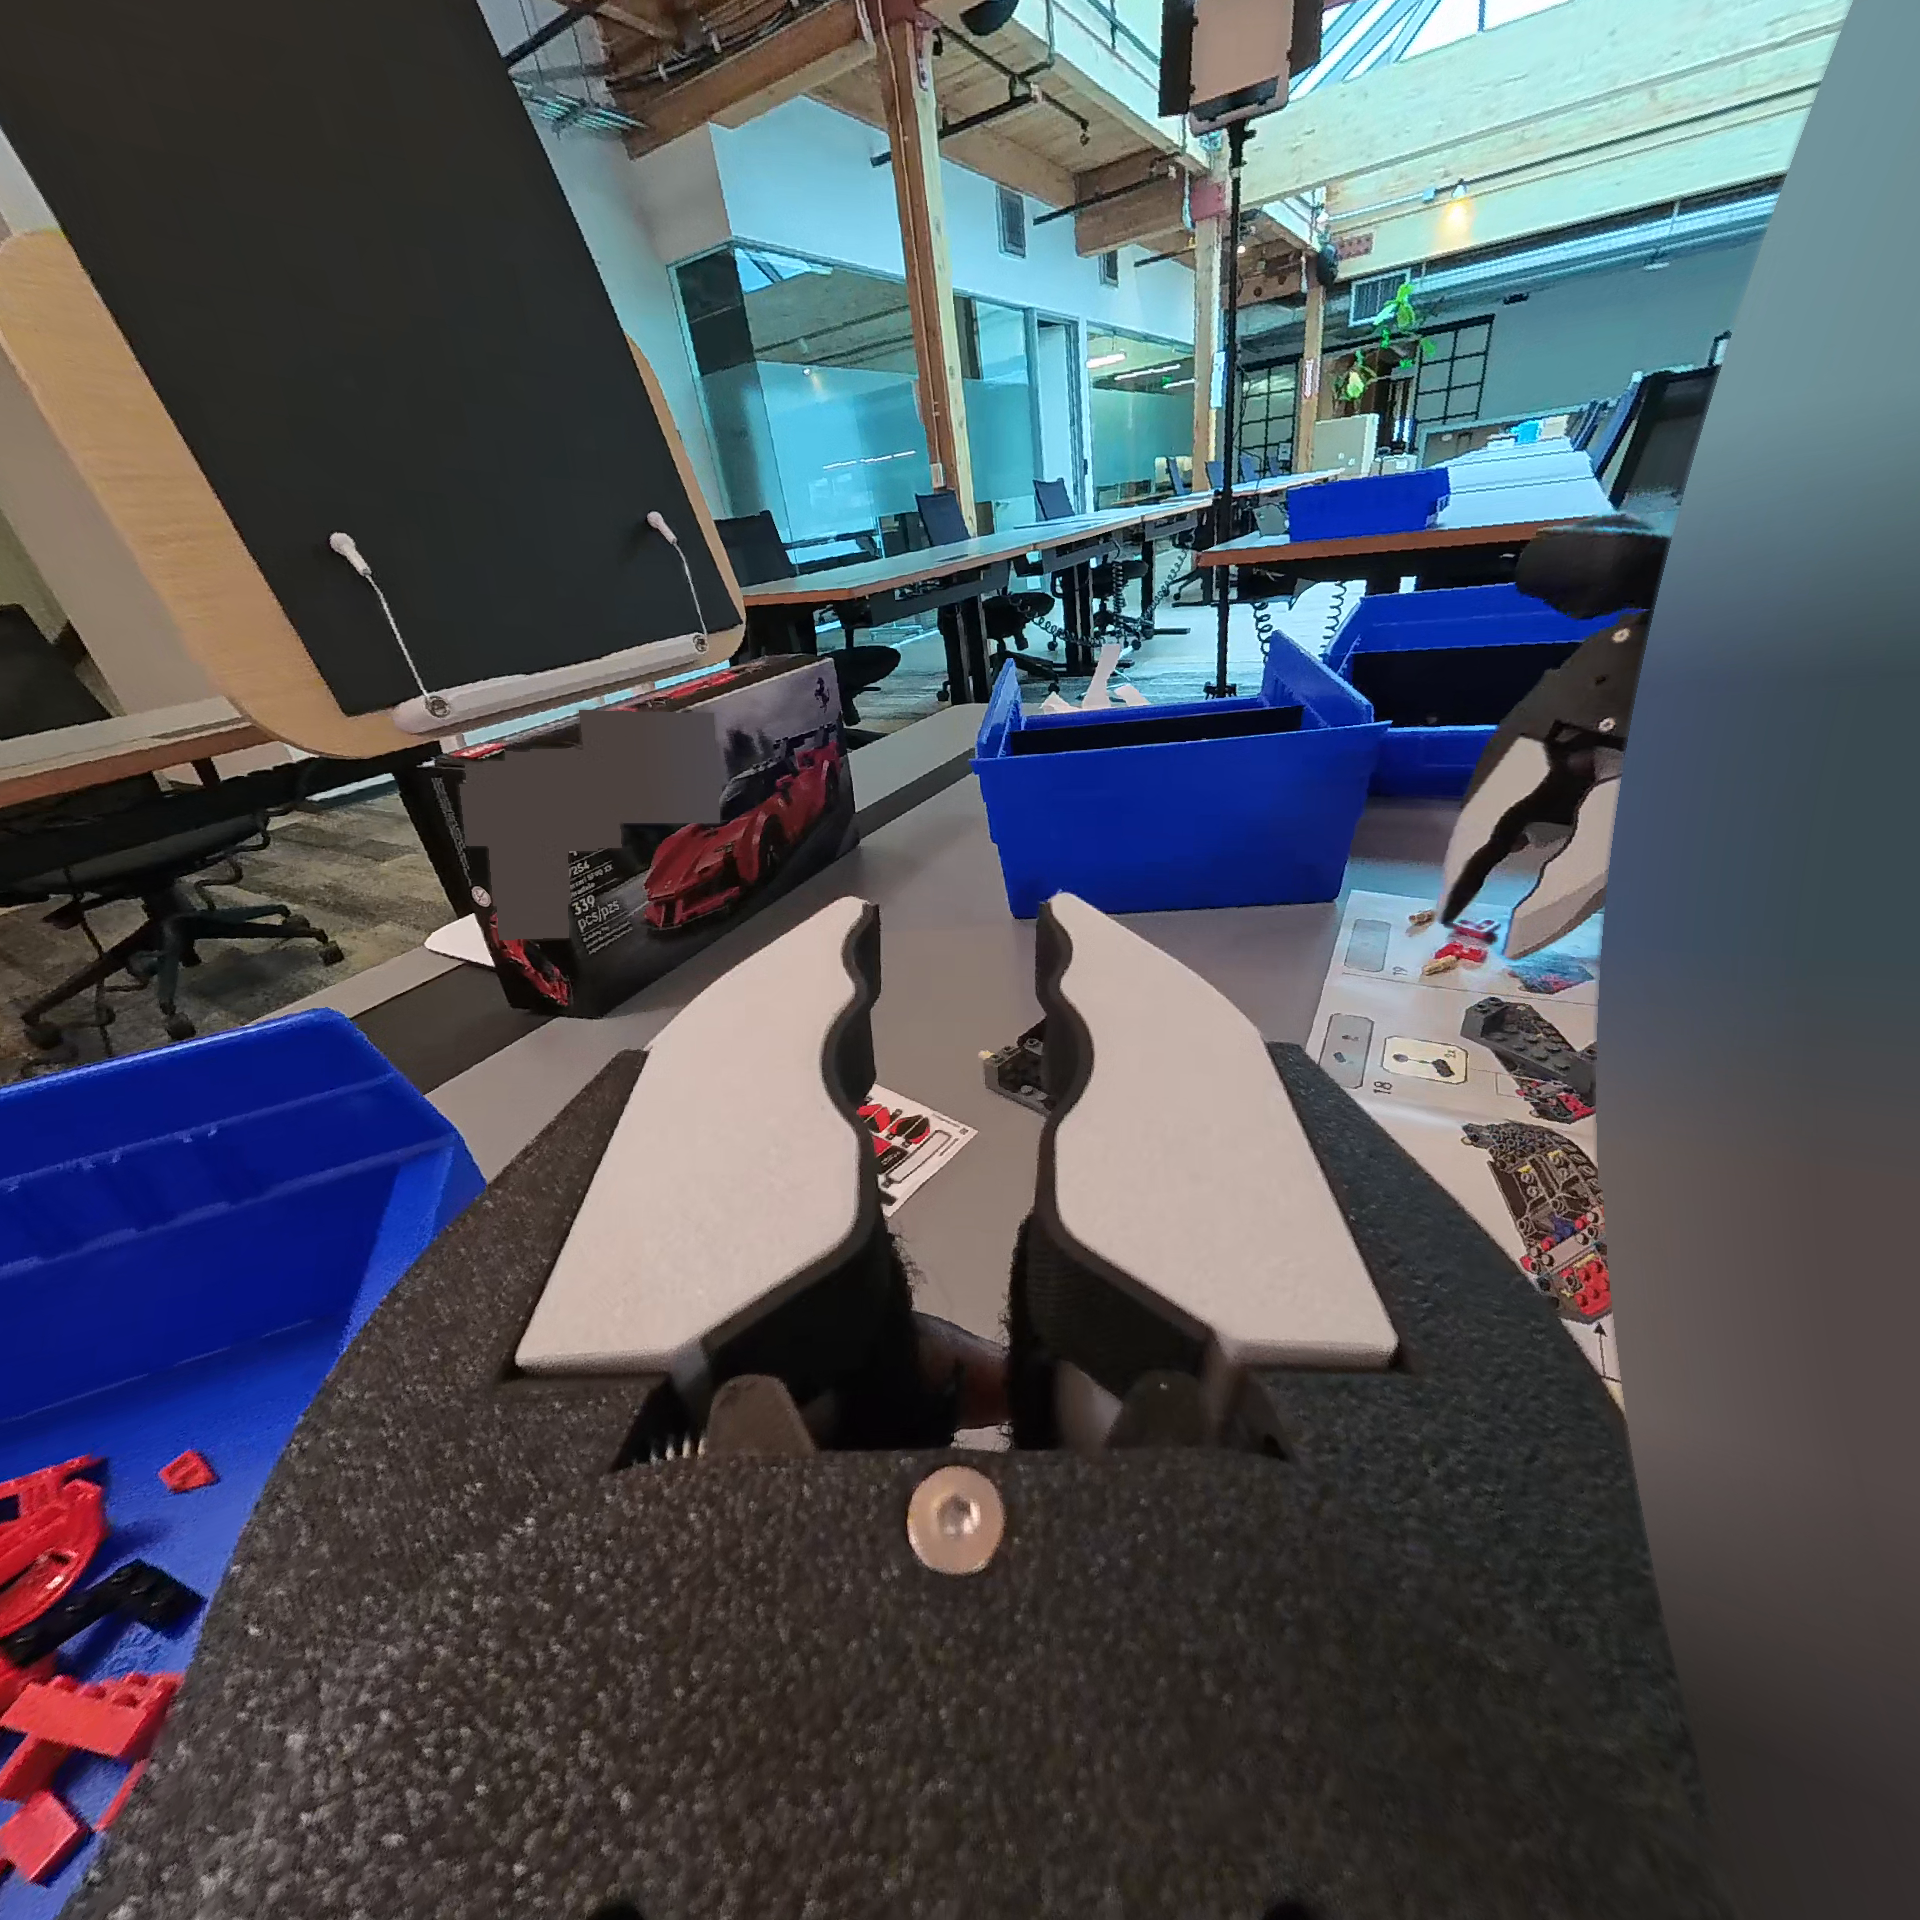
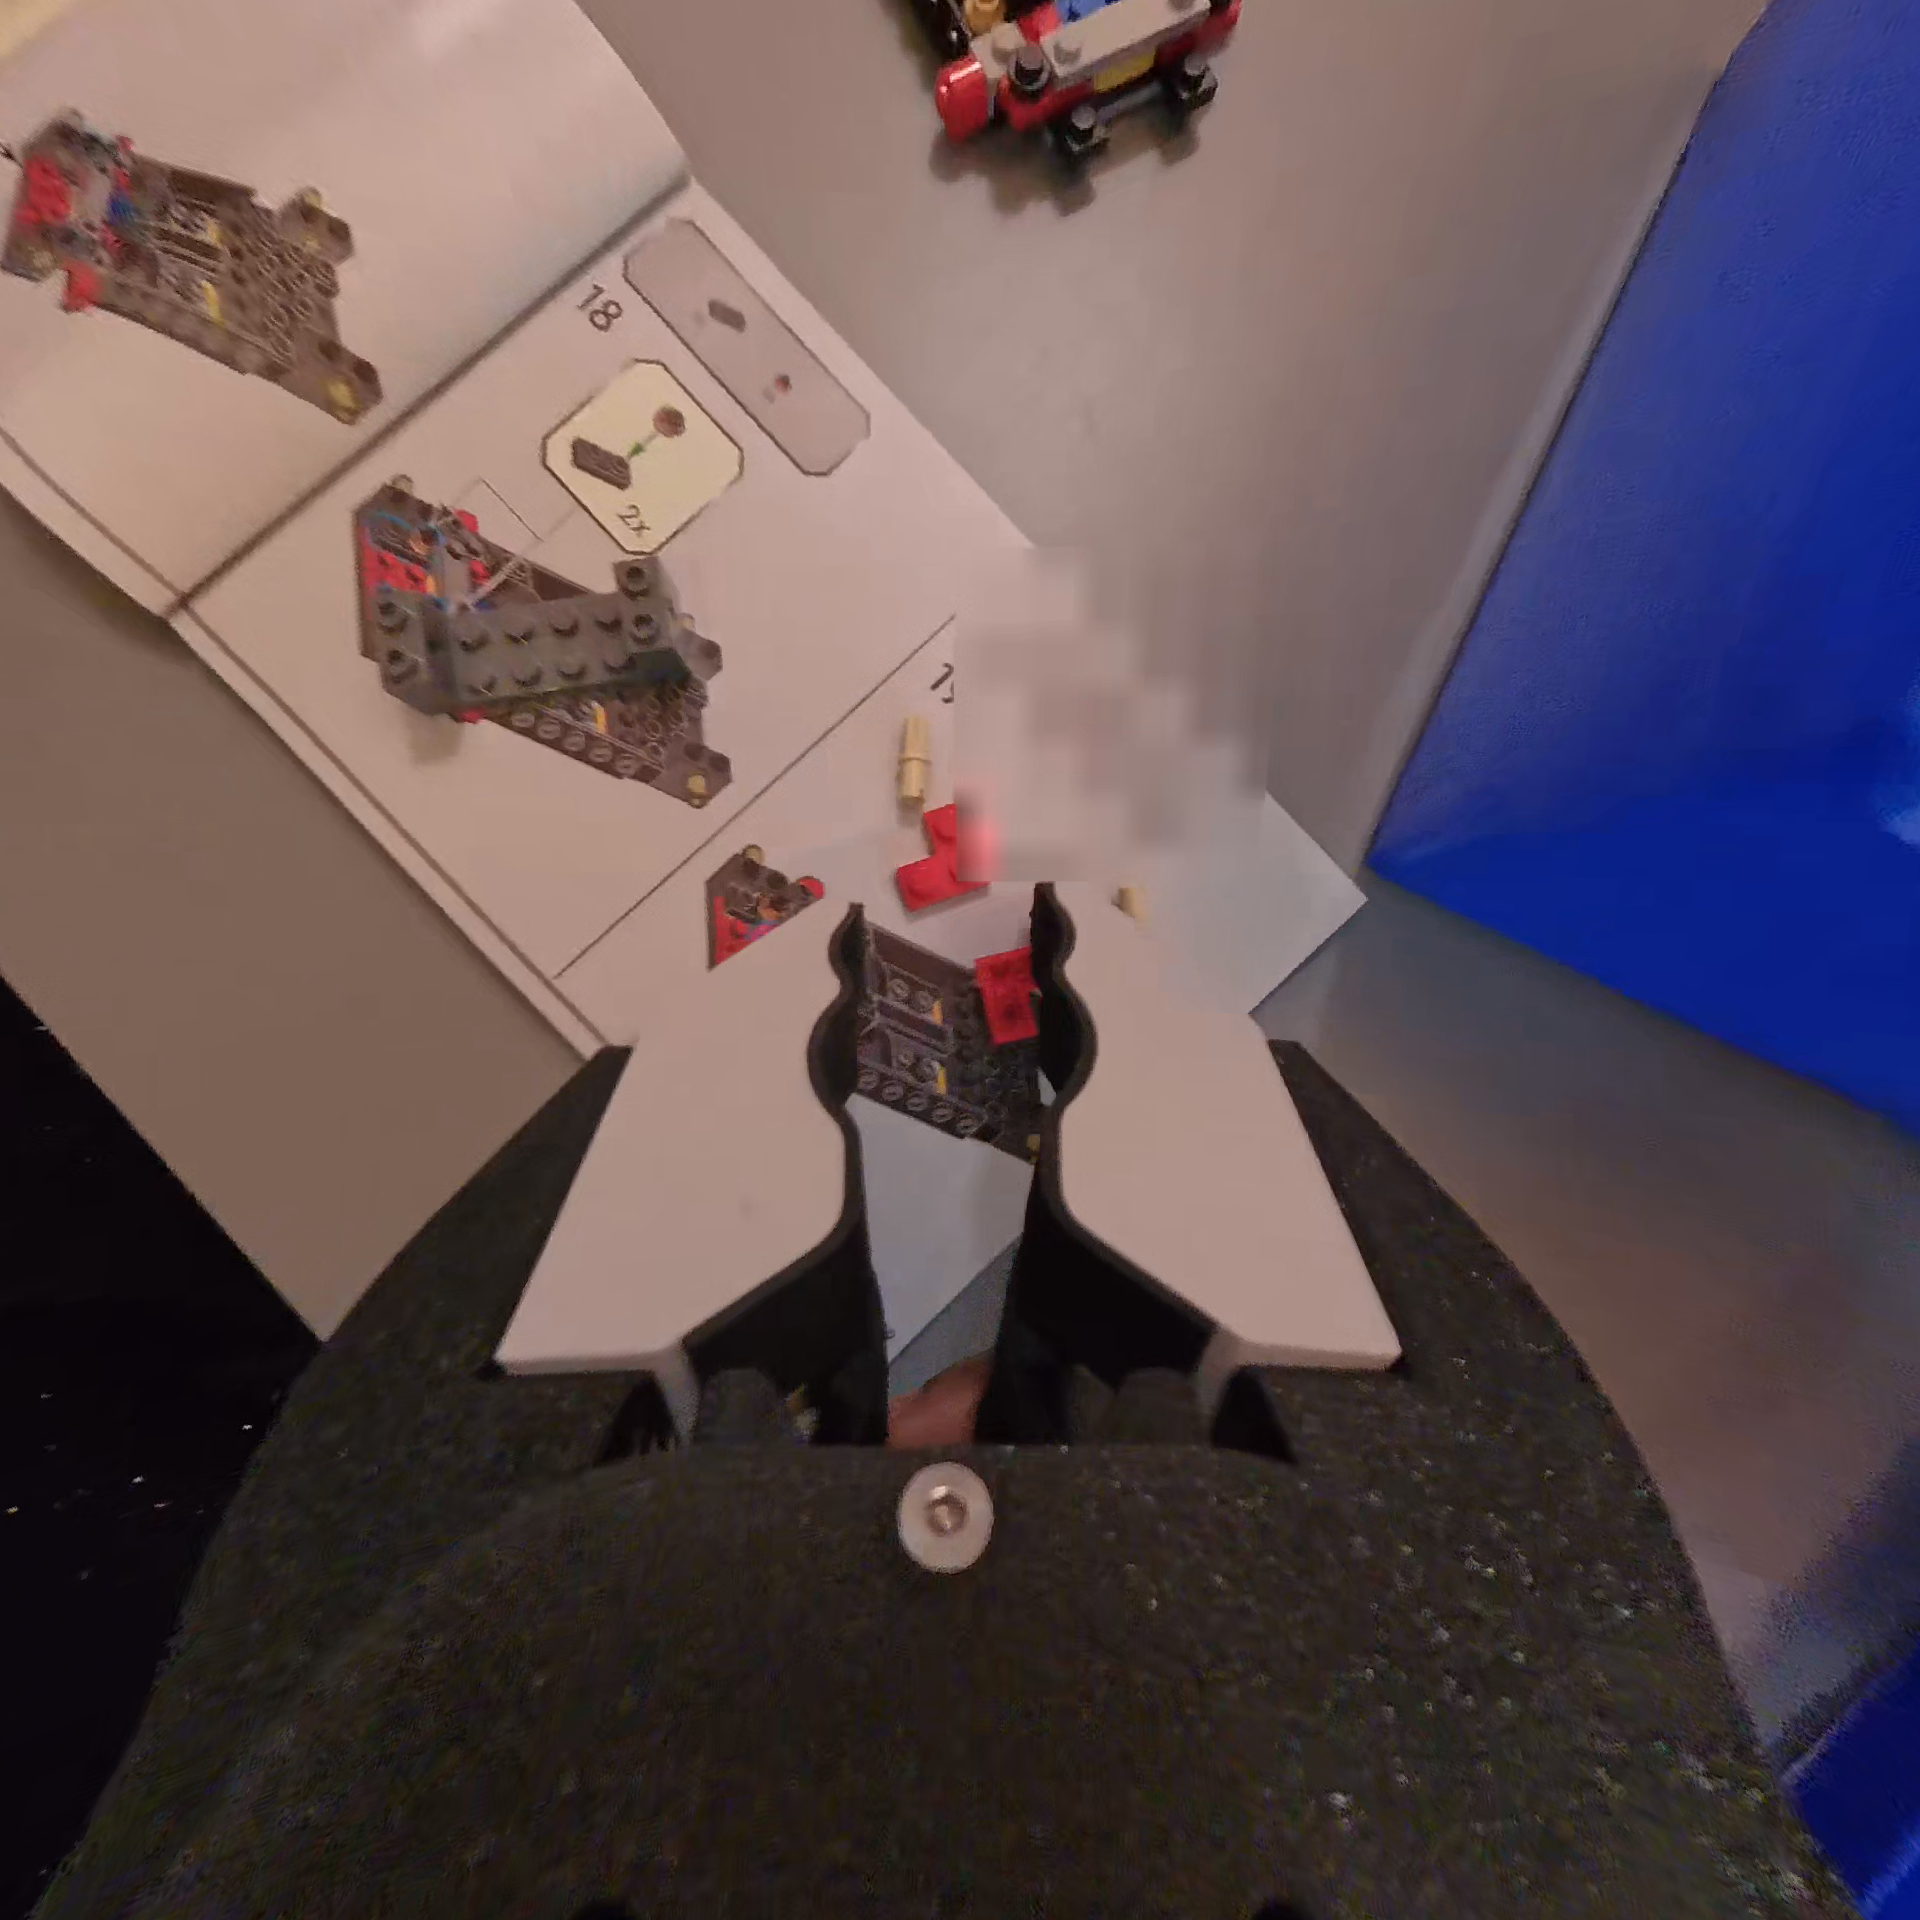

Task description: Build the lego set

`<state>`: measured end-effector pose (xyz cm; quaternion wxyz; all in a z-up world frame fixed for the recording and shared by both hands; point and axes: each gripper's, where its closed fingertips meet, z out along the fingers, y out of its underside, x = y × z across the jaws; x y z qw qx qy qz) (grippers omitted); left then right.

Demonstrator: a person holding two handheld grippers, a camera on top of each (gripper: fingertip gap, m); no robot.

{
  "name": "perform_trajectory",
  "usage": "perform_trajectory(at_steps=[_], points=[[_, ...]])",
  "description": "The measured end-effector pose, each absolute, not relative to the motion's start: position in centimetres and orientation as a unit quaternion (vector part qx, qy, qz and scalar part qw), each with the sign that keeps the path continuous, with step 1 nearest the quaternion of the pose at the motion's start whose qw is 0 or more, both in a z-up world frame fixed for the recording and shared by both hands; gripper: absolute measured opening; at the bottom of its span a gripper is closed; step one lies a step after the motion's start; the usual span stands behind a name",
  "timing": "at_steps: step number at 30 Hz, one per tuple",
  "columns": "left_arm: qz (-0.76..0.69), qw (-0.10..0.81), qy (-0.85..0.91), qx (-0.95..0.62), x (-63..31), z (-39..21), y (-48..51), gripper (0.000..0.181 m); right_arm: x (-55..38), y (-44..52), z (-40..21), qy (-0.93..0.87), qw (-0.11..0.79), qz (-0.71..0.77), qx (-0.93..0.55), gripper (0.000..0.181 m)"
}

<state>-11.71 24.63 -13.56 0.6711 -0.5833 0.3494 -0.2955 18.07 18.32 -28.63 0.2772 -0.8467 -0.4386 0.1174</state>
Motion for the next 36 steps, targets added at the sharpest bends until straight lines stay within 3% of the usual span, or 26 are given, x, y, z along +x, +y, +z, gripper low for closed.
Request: perform_trajectory(at_steps=[12, 36], points=[[-0.314, 0.68, 0.334, -0.573, -12.3, -13.0, 24.5, 0.028, 17.2, 18.4, -29.0, -0.448, 0.263, 0.169, -0.837, 0.016], [-0.308, 0.665, 0.347, -0.585, -11.8, -13.7, 24.5, 0.028, 14.1, 16.2, -25.9, -0.47, 0.321, 0.162, -0.806, 0.016]])
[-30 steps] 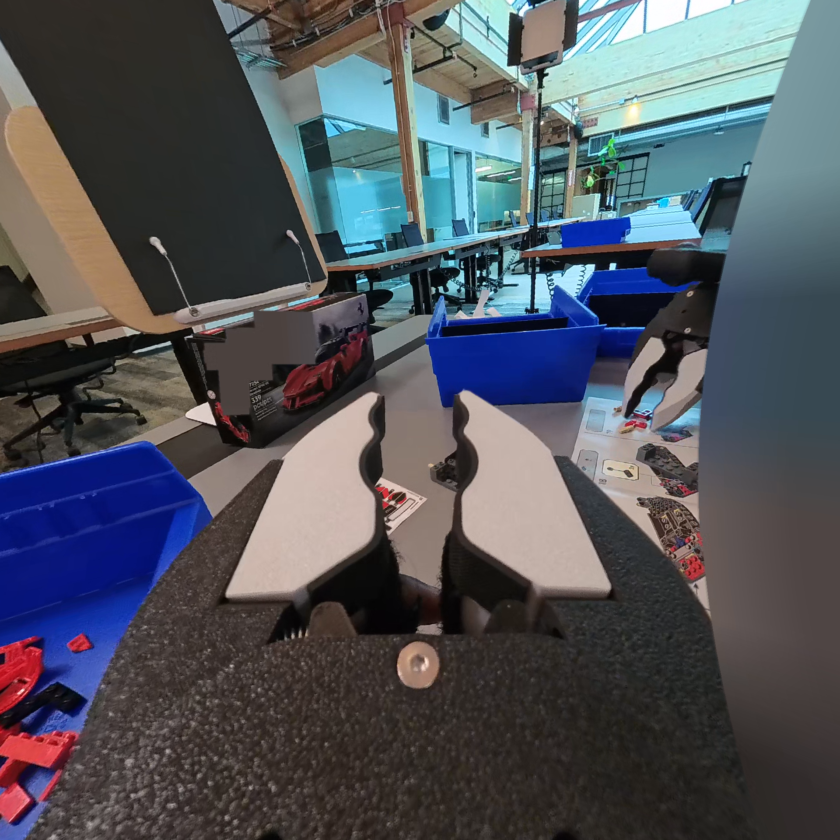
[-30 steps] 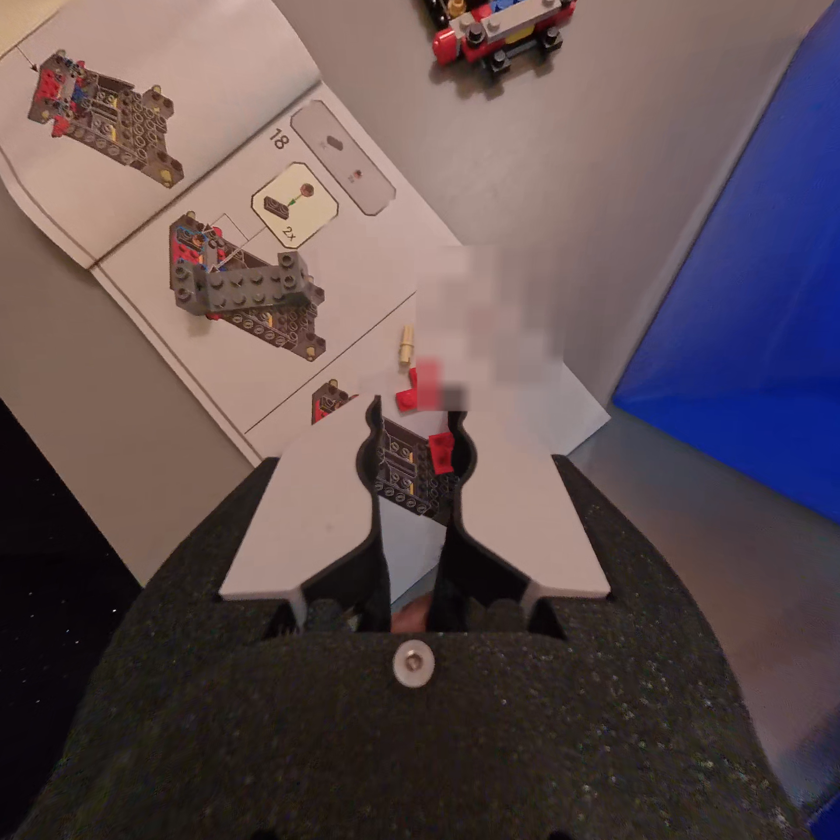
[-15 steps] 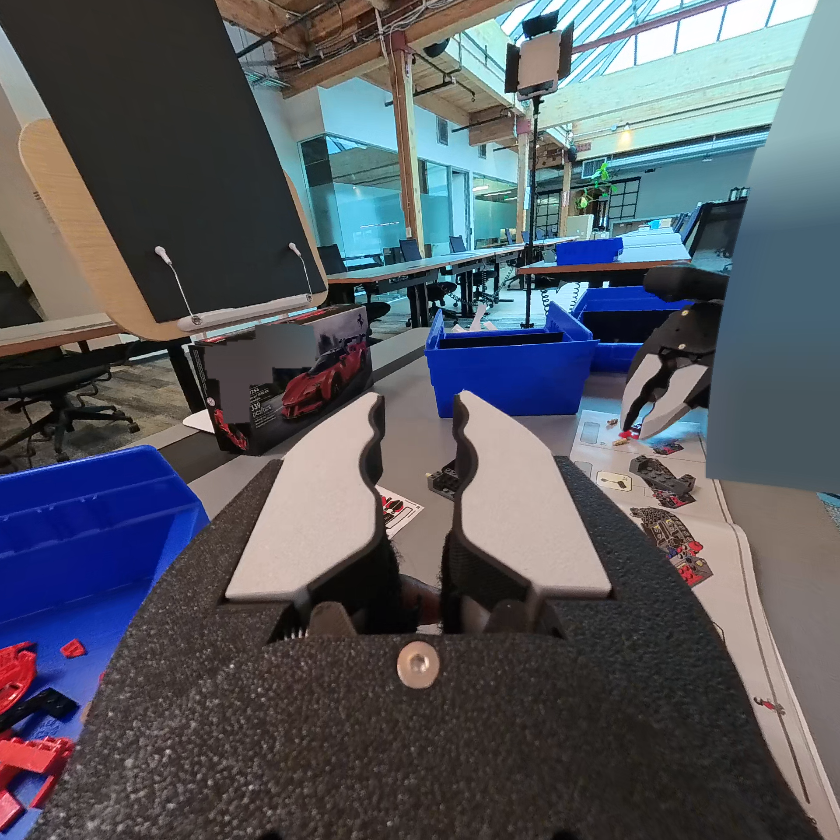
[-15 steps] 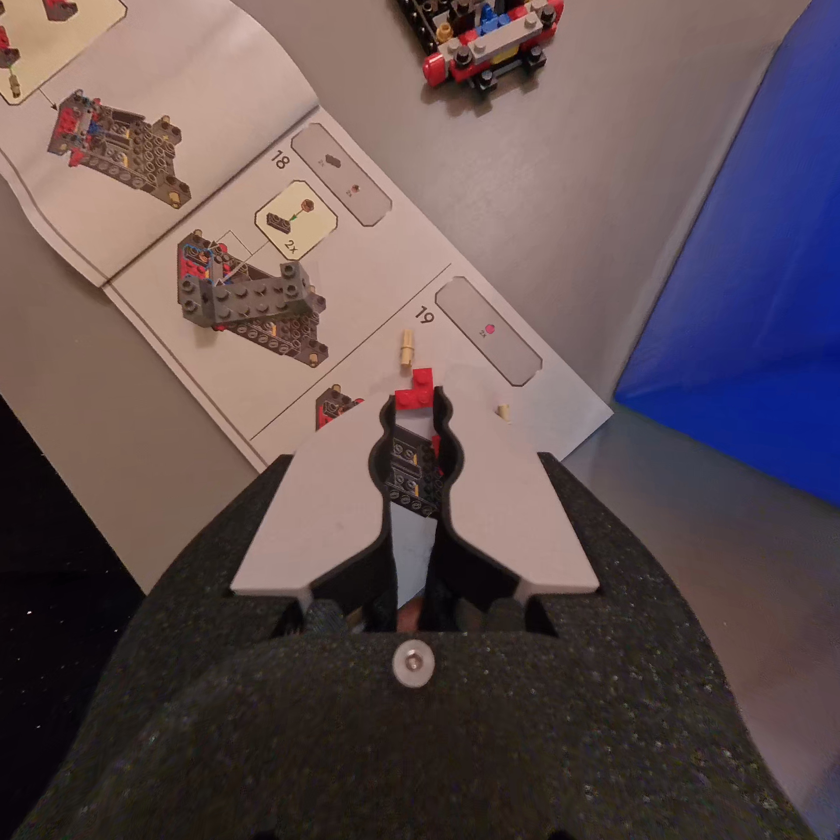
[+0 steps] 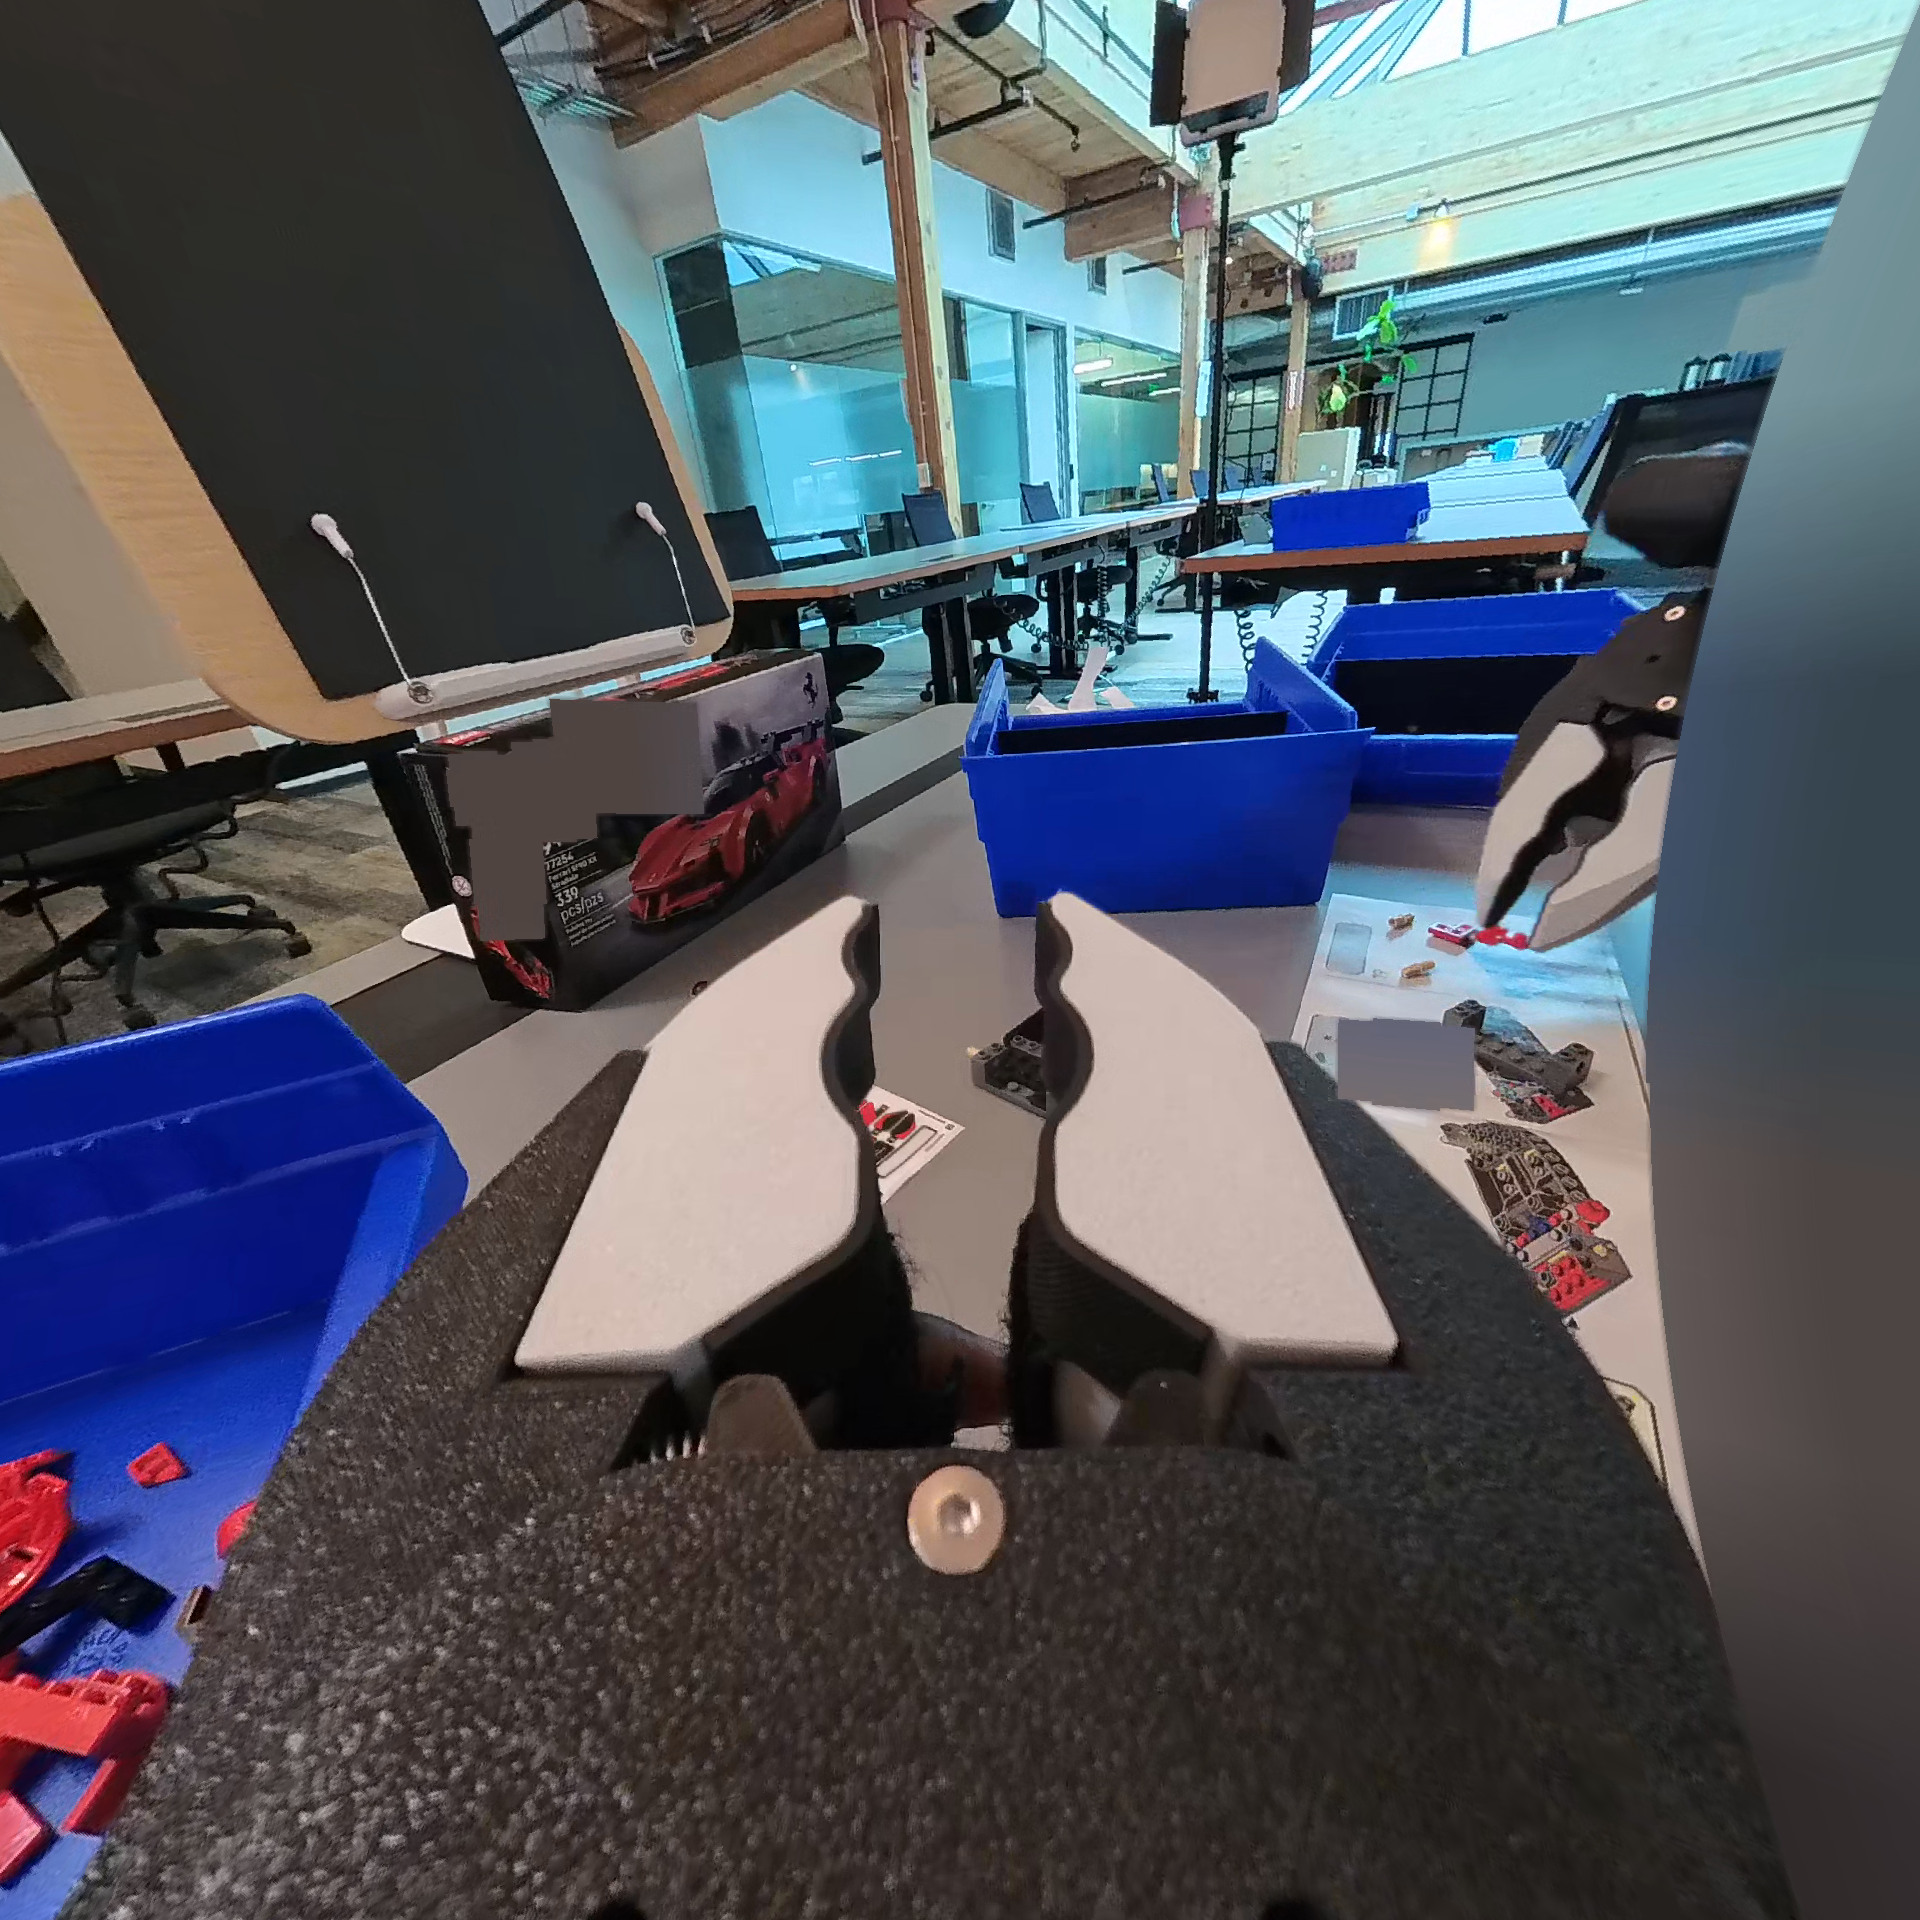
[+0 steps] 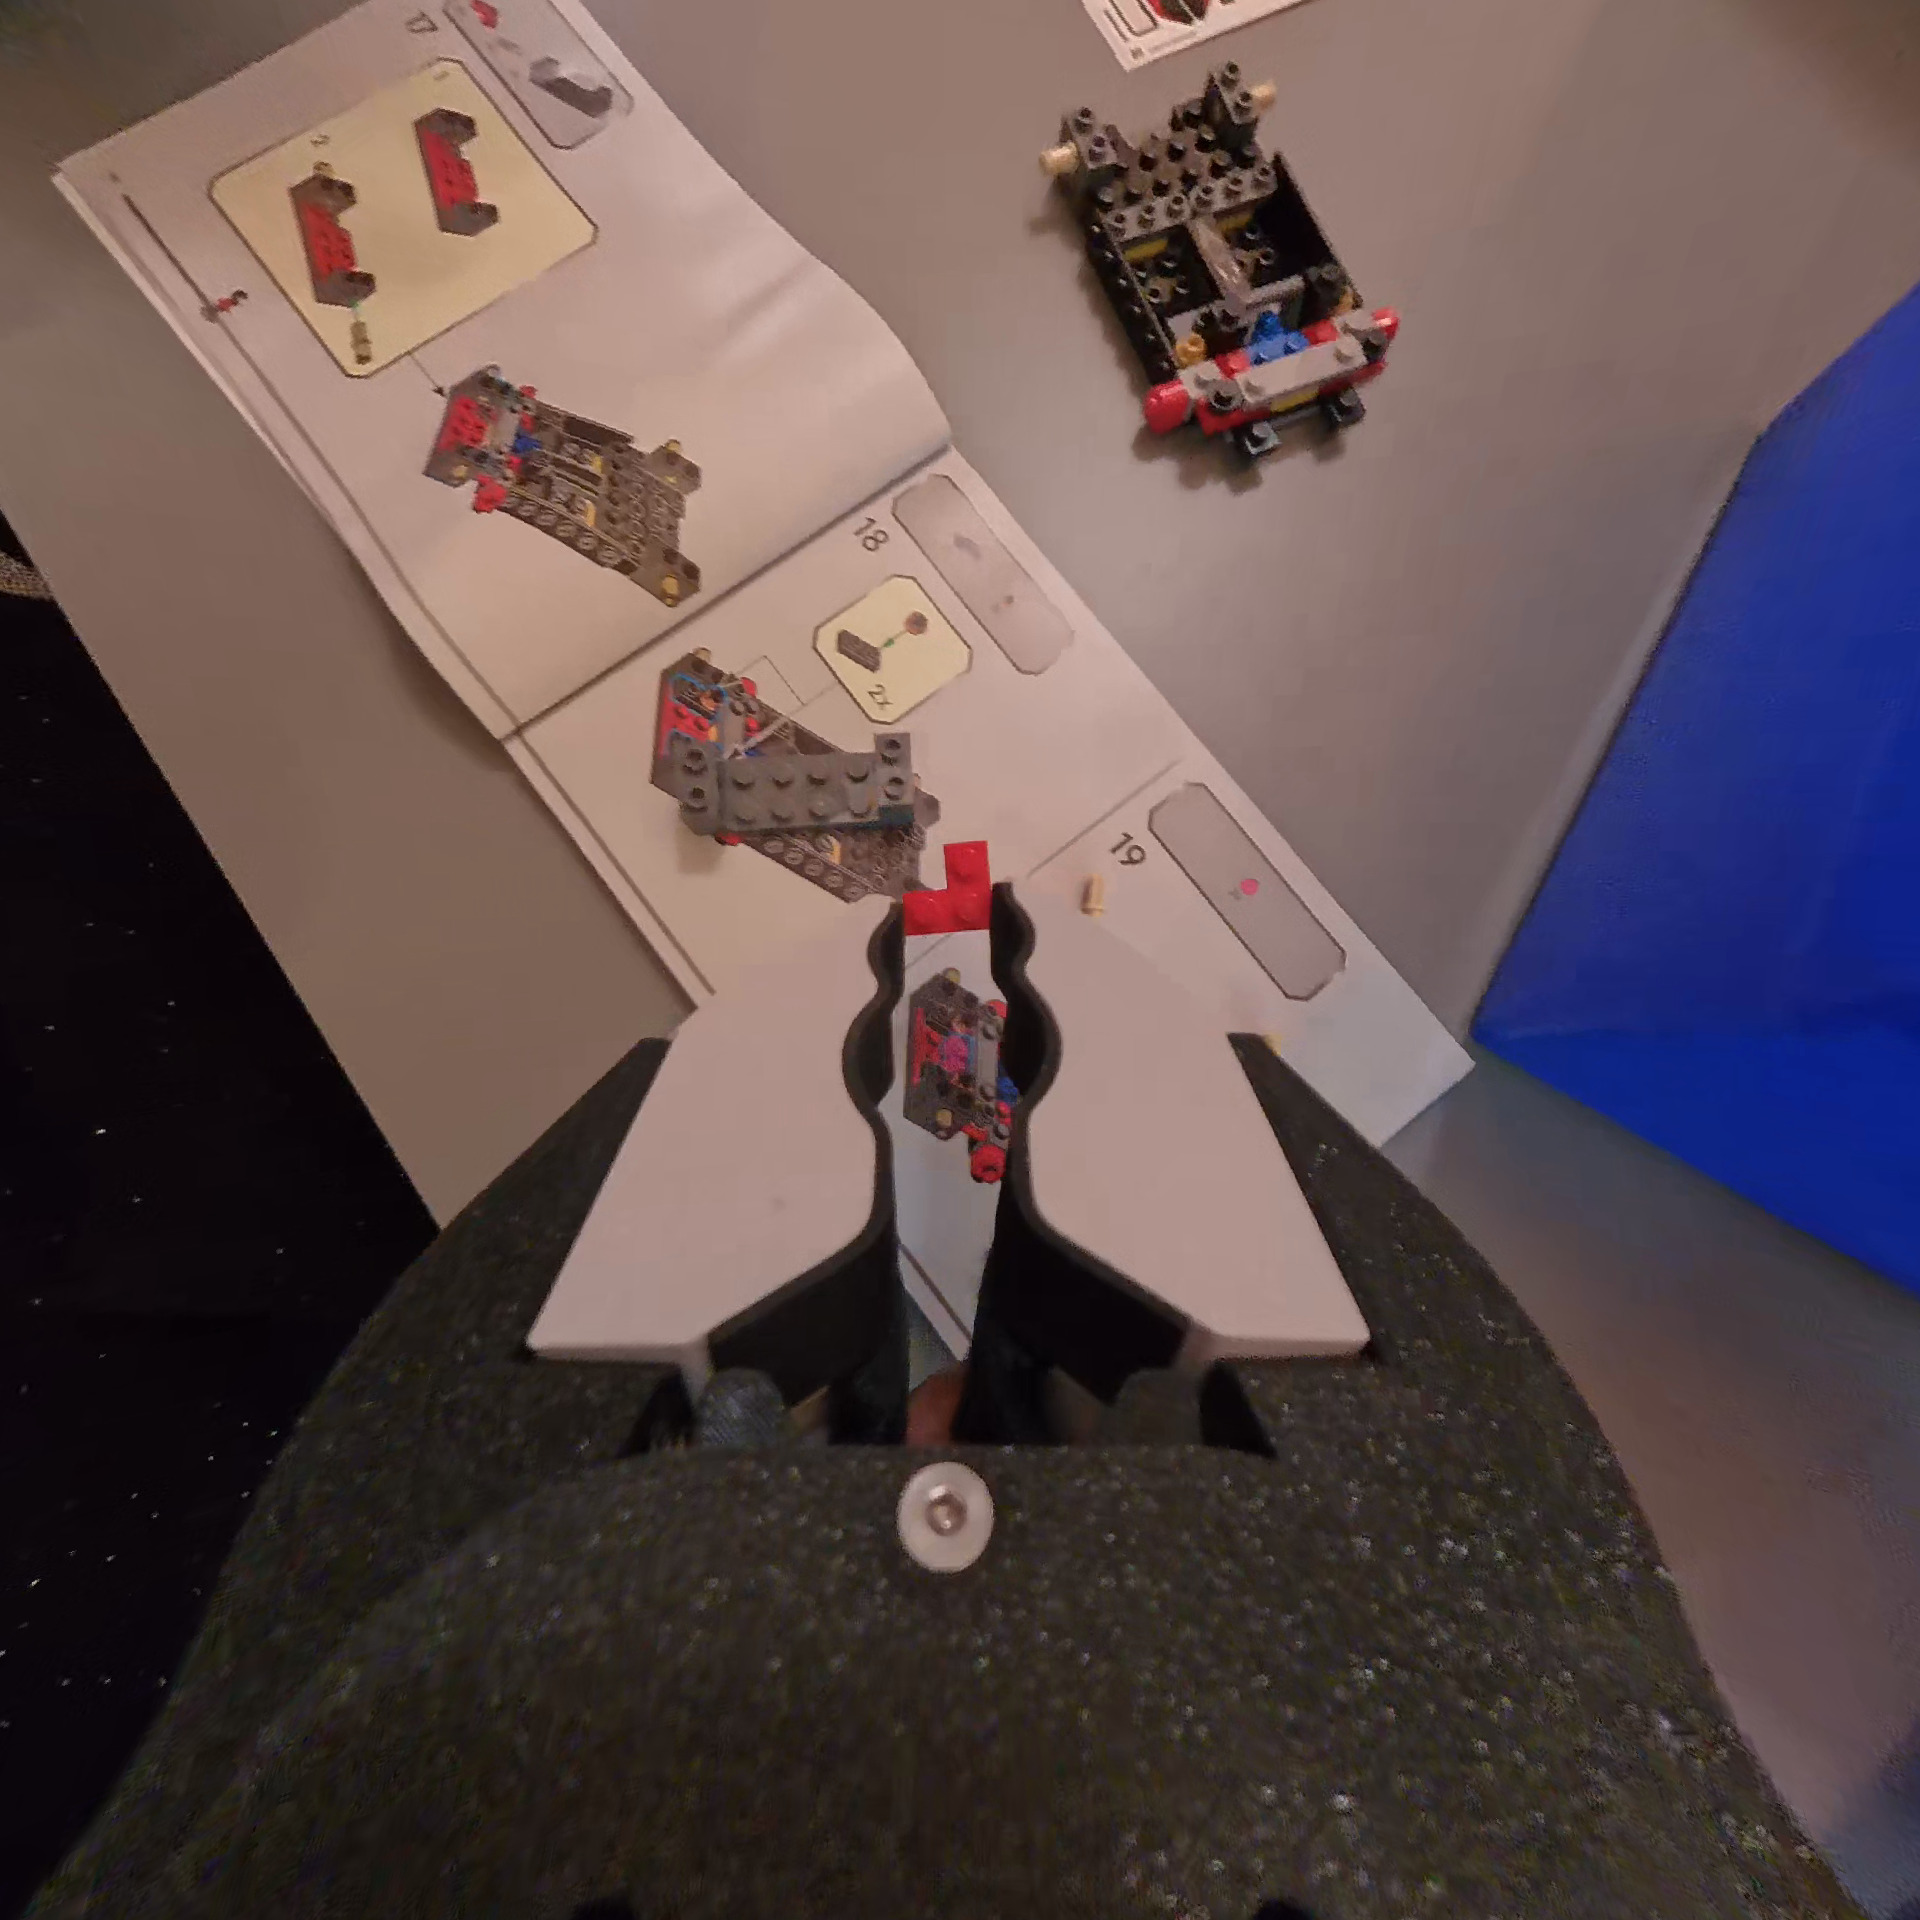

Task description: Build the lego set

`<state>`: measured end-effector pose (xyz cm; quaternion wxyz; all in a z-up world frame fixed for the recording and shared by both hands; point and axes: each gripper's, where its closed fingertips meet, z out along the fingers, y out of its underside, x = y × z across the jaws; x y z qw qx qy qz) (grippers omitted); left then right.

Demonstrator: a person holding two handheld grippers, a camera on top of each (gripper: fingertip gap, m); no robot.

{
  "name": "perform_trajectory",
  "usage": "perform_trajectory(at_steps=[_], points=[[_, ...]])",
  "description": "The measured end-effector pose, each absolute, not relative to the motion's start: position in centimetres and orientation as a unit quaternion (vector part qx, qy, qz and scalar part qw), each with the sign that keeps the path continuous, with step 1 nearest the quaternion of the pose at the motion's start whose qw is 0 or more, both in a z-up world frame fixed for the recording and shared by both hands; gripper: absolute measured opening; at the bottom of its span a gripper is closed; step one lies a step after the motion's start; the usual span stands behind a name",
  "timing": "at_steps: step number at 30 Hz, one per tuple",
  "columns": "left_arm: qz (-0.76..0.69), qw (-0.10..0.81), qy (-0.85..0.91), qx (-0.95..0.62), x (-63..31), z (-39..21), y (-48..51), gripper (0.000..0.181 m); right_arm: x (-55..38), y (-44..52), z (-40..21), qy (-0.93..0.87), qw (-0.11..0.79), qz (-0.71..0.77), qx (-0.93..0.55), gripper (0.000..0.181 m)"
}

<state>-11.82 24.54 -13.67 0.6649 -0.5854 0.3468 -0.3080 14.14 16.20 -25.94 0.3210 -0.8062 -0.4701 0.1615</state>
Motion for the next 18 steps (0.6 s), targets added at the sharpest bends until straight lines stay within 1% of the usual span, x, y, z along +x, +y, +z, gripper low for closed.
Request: perform_trajectory(at_steps=[5, 12, 15, 18], points=[[-0.305, 0.661, 0.35, -0.59, -11.8, -13.9, 24.6, 0.028, 13.6, 15.5, -26.3, -0.499, 0.302, 0.158, -0.797, 0.016], [-0.305, 0.66, 0.352, -0.589, -11.7, -13.9, 24.6, 0.028, 15.0, 14.1, -27.8, -0.651, 0.197, 0.122, -0.722, 0.016], [-0.303, 0.658, 0.353, -0.592, -11.6, -14.1, 24.7, 0.028, 15.1, 14.4, -28.5, -0.696, 0.166, 0.109, -0.69, 0.016], [-0.3, 0.655, 0.355, -0.595, -11.6, -14.3, 24.7, 0.028, 15.2, 15.0, -28.8, -0.703, 0.16, 0.091, -0.687, 0.03]])
